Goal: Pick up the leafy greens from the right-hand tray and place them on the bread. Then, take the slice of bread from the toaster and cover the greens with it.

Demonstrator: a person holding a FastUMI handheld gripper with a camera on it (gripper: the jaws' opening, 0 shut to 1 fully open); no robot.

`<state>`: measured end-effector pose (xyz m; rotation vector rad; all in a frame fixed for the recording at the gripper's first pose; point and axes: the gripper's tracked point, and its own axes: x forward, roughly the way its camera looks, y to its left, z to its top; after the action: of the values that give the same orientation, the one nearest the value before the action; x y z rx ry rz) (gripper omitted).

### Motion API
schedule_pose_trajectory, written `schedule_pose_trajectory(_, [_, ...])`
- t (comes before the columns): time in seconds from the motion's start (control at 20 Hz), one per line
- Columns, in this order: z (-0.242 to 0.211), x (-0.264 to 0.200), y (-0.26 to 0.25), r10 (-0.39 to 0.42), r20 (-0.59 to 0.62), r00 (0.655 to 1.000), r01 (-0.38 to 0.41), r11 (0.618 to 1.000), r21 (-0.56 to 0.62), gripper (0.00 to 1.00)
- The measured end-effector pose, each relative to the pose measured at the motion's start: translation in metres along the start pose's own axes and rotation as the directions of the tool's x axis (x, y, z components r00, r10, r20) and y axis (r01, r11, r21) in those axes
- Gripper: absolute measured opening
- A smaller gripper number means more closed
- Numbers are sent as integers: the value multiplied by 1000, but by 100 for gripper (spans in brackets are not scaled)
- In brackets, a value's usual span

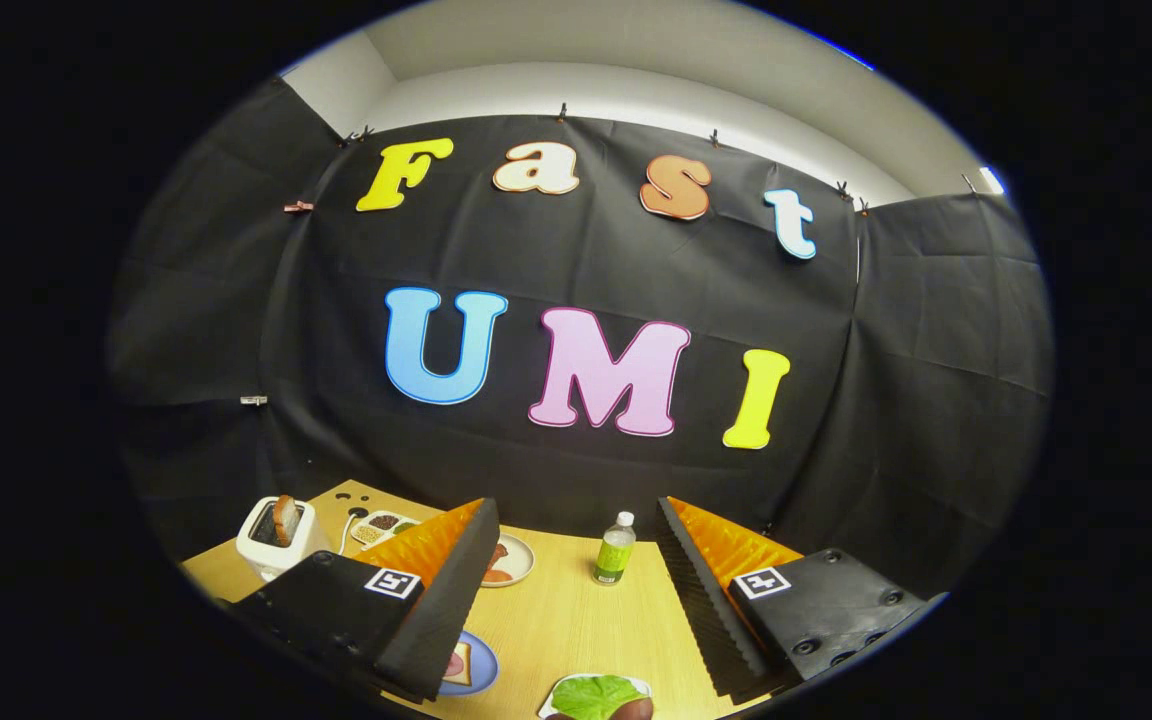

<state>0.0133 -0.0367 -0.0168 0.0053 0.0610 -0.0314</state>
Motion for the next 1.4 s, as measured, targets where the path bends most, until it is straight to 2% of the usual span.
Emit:
schedule_pose_trajectory(0.3, [-53, -1, -36, 11, -164, 986, -19, 999, -49, 98])
schedule_pose_trajectory(0.4, [-90, -1, -47, 7, -262, 965, -26, 997, -70, 98])
schedule_pose_trajectory(0.5, [-129, -6, -43, 50, -359, 932, -72, 996, -49, 98])
schedule_pose_trajectory(0.65, [-192, -19, -29, 170, -500, 849, -164, 985, 56, 96])
schedule_pose_trajectory(0.8, [-248, -21, -30, 223, -587, 779, -206, 974, 97, 94])
schedule_pose_trajectory(0.95, [-301, -31, -40, 237, -678, 695, -284, 958, 44, 94])
schedule_pose_trajectory(1.15, [-366, -34, -44, 244, -784, 571, -412, 911, -16, 91])
schedule_pose_trajectory(1.4, [-409, -23, -40, 266, -838, 476, -487, 873, 0, 85])
